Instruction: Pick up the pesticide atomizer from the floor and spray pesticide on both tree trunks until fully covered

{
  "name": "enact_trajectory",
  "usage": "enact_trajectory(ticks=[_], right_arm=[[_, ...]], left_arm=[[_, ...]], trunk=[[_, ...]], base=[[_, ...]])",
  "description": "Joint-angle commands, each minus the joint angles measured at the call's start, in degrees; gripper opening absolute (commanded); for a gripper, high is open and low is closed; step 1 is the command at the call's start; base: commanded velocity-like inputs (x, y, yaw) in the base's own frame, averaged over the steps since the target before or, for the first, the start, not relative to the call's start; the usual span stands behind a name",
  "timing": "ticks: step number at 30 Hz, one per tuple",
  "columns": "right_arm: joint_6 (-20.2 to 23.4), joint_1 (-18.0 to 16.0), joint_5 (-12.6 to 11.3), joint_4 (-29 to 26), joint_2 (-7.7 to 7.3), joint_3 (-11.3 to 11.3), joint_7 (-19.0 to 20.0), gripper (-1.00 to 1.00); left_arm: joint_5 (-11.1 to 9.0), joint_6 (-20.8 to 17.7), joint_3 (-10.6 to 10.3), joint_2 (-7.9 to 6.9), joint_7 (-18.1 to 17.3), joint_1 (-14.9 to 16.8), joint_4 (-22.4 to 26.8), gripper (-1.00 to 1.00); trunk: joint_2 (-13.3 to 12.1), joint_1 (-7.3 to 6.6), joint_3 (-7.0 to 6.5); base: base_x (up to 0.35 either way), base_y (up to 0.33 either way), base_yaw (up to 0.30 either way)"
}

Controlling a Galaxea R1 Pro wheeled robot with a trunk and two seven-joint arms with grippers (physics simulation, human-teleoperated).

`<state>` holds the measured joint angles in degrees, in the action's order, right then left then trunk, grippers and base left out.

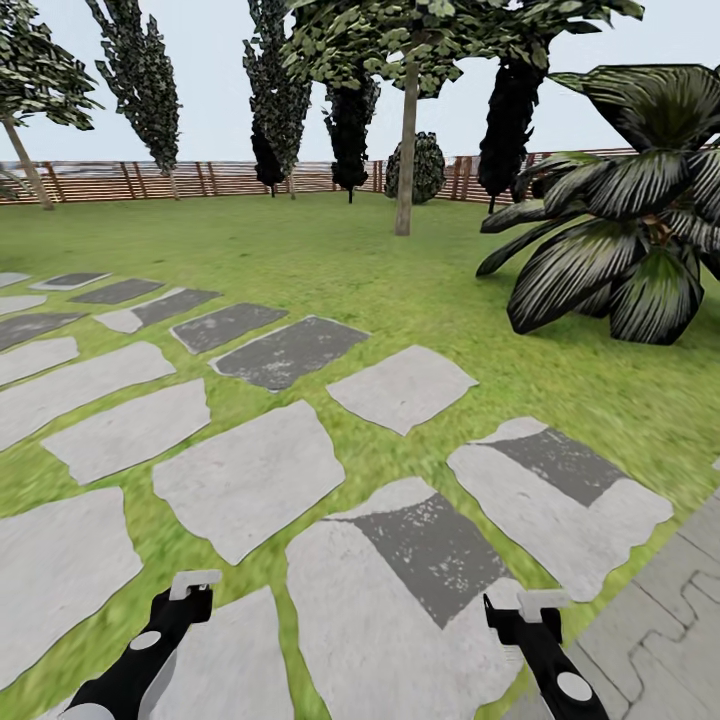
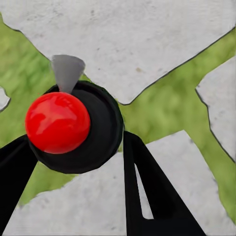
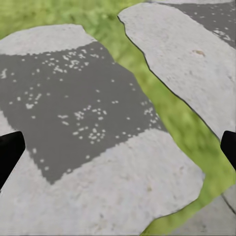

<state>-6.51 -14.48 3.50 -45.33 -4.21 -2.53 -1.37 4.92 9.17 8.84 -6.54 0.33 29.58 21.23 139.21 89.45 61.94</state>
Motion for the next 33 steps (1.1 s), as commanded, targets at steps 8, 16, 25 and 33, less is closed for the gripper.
enact_trajectory(ticks=[8,16,25,33], right_arm=[[-0.2,0.0,0.4,0.1,0.15,0.0,-0.1,1.0],[-0.2,0.0,0.4,0.2,0.25,0.1,-0.2,1.0],[-0.1,0.0,0.4,0.2,0.26,0.1,-0.1,1.0],[-0.2,0.0,0.4,1.8,0.17,0.1,0.0,1.0]], left_arm=[[0.5,0.2,0.3,0.03,0.0,0.0,0.0,-1.0],[0.5,0.2,0.3,0.03,0.1,0.0,-0.1,-1.0],[0.4,0.2,0.3,0.03,0.1,0.0,-0.1,-1.0],[0.4,0.2,0.3,0.03,0.1,0.0,-0.1,-1.0]], trunk=[[0.0,0.02,0.05],[0.0,0.02,0.05],[0.0,0.02,0.05],[0.0,0.02,0.05]], base=[[0.335,0.0,0.0],[0.337,0.0,0.0],[0.337,0.0,0.0],[0.337,0.0,0.0]])
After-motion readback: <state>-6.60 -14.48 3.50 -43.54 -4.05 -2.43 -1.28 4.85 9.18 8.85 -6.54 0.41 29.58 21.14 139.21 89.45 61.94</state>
